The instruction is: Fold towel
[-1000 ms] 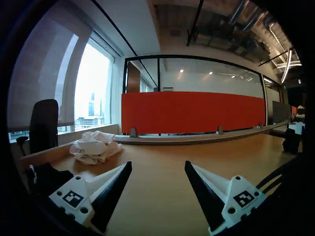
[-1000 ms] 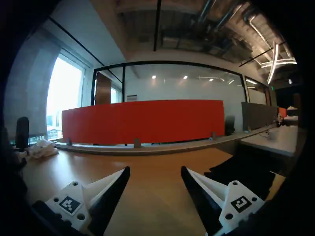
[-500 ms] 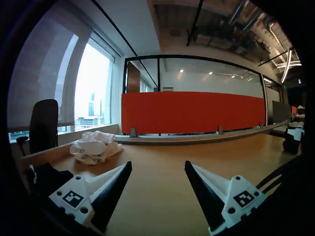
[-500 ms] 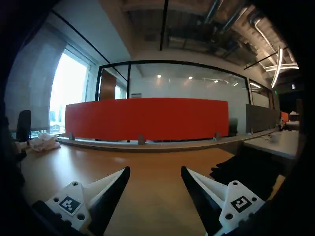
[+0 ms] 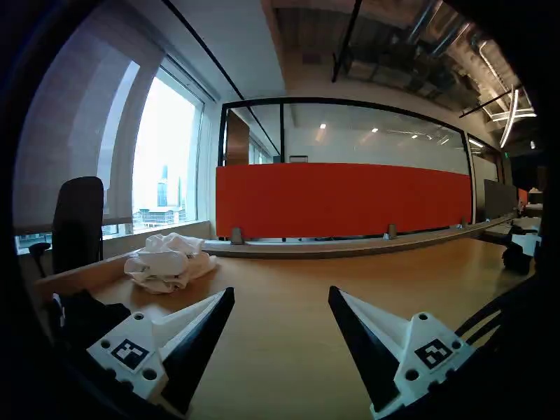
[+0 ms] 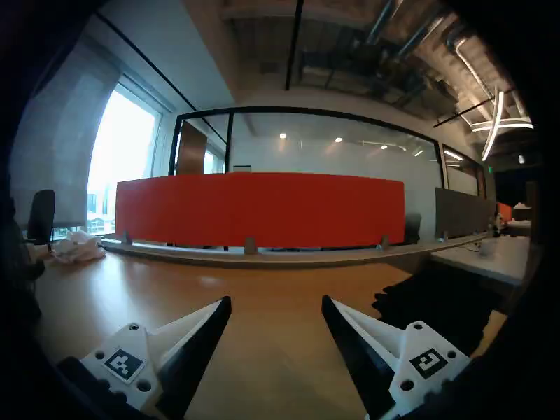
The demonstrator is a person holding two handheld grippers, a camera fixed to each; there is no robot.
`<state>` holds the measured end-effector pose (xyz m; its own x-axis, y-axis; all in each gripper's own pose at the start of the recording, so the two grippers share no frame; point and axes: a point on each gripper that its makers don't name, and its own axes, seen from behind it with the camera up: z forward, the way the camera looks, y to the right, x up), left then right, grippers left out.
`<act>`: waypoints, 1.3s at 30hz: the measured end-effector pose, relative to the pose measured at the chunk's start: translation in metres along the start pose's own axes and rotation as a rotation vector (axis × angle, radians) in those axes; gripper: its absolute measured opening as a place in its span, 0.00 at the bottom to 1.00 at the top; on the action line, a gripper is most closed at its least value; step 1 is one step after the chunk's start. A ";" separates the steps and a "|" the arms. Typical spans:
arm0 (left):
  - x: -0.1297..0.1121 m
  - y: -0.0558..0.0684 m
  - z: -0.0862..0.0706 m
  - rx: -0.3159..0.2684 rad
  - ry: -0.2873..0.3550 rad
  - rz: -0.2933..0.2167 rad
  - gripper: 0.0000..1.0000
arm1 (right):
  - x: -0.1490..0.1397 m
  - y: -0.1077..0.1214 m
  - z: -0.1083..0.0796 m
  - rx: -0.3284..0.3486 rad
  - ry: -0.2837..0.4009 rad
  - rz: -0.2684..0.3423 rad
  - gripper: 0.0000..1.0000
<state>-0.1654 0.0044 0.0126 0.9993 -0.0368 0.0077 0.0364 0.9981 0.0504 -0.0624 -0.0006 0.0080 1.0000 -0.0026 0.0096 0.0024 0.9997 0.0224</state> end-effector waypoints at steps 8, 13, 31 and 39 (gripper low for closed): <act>0.000 0.000 0.000 0.000 0.000 0.000 1.00 | 0.001 -0.002 -0.004 0.005 -0.003 0.003 1.00; 0.000 -0.001 0.000 0.000 0.000 0.000 1.00 | 0.001 -0.003 -0.004 0.009 -0.006 0.006 1.00; 0.001 -0.001 0.000 0.000 0.000 0.000 1.00 | 0.003 -0.004 -0.004 0.013 -0.007 0.006 1.00; 0.001 -0.001 0.000 0.000 0.000 0.000 1.00 | 0.002 -0.004 -0.003 0.013 -0.007 0.006 1.00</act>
<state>-0.1644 0.0033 0.0126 0.9993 -0.0368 0.0079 0.0364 0.9981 0.0503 -0.0605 -0.0048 0.0045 0.9999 0.0035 0.0166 -0.0041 0.9994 0.0356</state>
